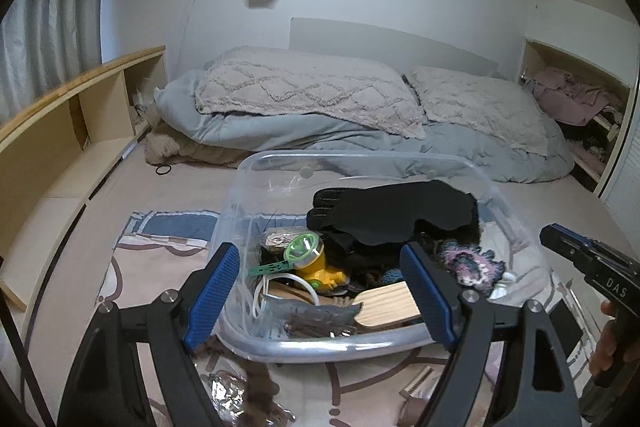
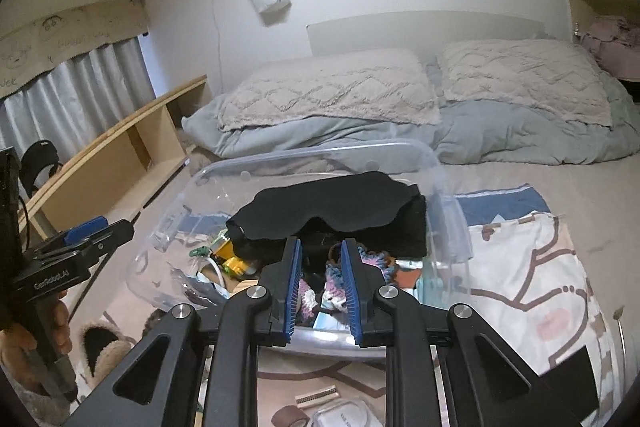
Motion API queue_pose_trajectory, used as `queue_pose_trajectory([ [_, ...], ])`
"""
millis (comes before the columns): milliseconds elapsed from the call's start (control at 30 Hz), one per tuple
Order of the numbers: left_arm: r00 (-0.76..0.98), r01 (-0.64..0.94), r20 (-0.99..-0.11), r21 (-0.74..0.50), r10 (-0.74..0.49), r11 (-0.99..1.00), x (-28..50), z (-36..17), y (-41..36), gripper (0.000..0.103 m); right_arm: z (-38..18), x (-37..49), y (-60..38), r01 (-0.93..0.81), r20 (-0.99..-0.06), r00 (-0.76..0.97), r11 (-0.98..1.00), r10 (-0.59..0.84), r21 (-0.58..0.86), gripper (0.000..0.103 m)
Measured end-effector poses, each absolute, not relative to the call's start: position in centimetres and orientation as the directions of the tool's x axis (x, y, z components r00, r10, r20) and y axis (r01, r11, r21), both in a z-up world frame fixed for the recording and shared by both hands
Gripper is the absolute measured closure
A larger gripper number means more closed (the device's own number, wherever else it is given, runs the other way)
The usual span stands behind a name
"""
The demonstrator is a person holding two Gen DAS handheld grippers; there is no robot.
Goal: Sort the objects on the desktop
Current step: 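Raise the open right gripper out of the clear box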
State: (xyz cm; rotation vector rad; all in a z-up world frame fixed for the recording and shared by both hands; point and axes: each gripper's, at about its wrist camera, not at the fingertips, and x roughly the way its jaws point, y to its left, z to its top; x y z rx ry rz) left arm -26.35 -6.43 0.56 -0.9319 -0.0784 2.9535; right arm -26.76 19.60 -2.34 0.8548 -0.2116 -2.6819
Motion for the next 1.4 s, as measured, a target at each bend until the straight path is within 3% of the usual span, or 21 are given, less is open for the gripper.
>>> queue_pose_trajectory([
  [167,-0.832,-0.022,-0.551,-0.077,0.06,-0.997,-24.5,2.1,-5.7,0.02,-1.2,-25.2,20.6,0.239,-0.51,-0.794,-0.941,-0.331,0.239,0.081],
  [233,-0.836,-0.017,-0.546,-0.072,0.054,-0.997,-23.6,2.5,-5.4,0.02,-0.8,-24.5,21.0,0.229,-0.501,-0.803,-0.943,-0.324,0.242,0.067],
  [267,-0.837,-0.014,-0.545,-0.071,0.051,-0.997,-23.4,2.6,-5.3,0.02,-0.6,-24.3,21.1,0.225,-0.498,-0.806,-0.944,-0.32,0.242,0.045],
  [300,-0.838,-0.01,-0.544,-0.07,0.046,-0.998,-23.0,2.8,-5.2,0.02,-0.4,-24.0,21.2,0.223,-0.494,-0.809,-0.944,-0.319,0.243,0.033],
  [467,-0.848,-0.001,-0.529,-0.069,0.037,-0.998,-21.5,3.5,-4.6,0.02,0.7,-22.2,21.4,0.228,-0.459,-0.835,-0.95,-0.303,0.214,0.028],
  [500,-0.85,0.0,-0.526,-0.069,0.037,-0.998,-21.2,3.6,-4.5,0.02,0.9,-21.8,21.3,0.229,-0.452,-0.84,-0.952,-0.298,0.203,0.015],
  [567,-0.857,0.001,-0.514,-0.068,0.035,-0.998,-20.4,4.1,-4.3,0.02,1.2,-21.2,21.2,0.235,-0.44,-0.847,-0.953,-0.297,0.191,0.001],
  [667,-0.869,-0.001,-0.494,-0.055,0.028,-0.998,-19.4,4.5,-3.9,0.02,1.6,-20.1,21.2,0.241,-0.415,-0.861,-0.955,-0.293,0.173,0.0],
  [767,-0.886,0.014,-0.464,-0.029,0.002,-0.999,-18.1,4.7,-3.6,0.005,1.9,-19.2,21.4,0.246,-0.4,-0.869,-0.956,-0.29,0.159,0.0],
  [867,-0.897,0.025,-0.442,-0.009,-0.018,-1.0,-17.0,4.8,-3.4,0.001,1.9,-18.3,21.8,0.245,-0.387,-0.876,-0.957,-0.287,0.154,0.0],
  [1400,-0.922,0.076,-0.381,0.015,-0.076,-0.997,-12.9,4.5,-3.1,0.0,1.4,-15.4,23.8,0.23,-0.368,-0.89,-0.961,-0.27,0.151,0.0],
])
